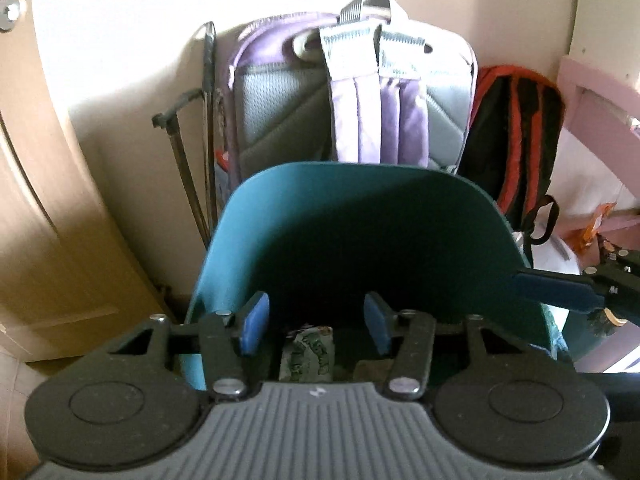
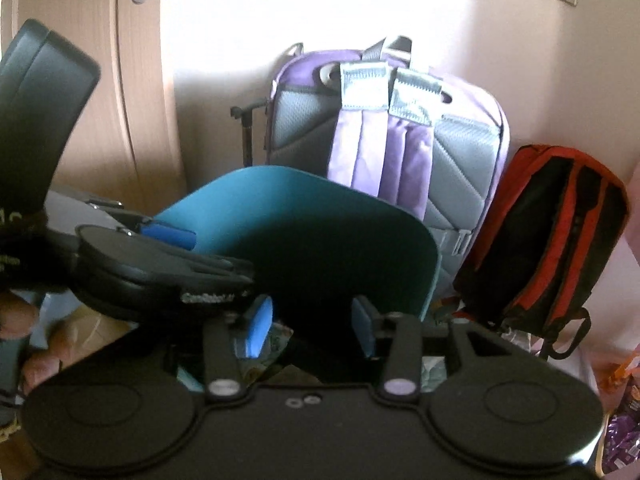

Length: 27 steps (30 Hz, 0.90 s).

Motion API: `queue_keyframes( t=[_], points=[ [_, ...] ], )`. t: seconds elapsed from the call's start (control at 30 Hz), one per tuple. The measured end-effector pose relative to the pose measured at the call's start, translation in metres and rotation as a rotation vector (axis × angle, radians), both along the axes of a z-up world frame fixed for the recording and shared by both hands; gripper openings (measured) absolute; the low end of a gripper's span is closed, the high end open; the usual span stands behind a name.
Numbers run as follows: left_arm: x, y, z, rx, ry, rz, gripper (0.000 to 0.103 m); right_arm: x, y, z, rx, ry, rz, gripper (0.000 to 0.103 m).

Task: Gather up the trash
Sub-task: 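Open both tools to drop the items into the teal bin, then lower the left tool to grasp clear plastic packaging while the right tool grasps white milk bottle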

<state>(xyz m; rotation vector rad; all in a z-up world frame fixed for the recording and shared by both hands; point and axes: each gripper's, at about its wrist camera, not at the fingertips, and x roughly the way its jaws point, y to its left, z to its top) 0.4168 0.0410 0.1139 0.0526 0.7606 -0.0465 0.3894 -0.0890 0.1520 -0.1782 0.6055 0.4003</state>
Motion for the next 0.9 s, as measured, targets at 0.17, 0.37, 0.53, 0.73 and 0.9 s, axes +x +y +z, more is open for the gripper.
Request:
queue_keyframes(
  t=[0.17, 0.37, 0.53, 0.73, 0.9],
  points=[
    [-0.029, -0.001, 0.020, -0.003, -0.032, -0.004, 0.052, -0.031, -0.008, 0.017, 0.005, -0.025, 0.010, 0.051],
    [-0.076, -0.007, 0.036, -0.008, -0.053, -0.015, 0.052, -0.072, -0.018, 0.028, 0.021, -0.024, 0.015, 0.054],
    [-0.120, -0.008, 0.041, -0.044, -0.059, -0.035, 0.052, -0.104, -0.033, 0.026, 0.059, -0.009, 0.018, 0.055],
    [-0.169, -0.015, 0.030, -0.063, -0.062, -0.077, 0.052, -0.143, -0.051, 0.016, 0.085, 0.005, 0.032, 0.057],
    [-0.203, -0.017, 0.002, -0.064, -0.050, -0.090, 0.063, -0.172, -0.066, -0.013, 0.112, 0.036, 0.060, 0.059]
  ],
)
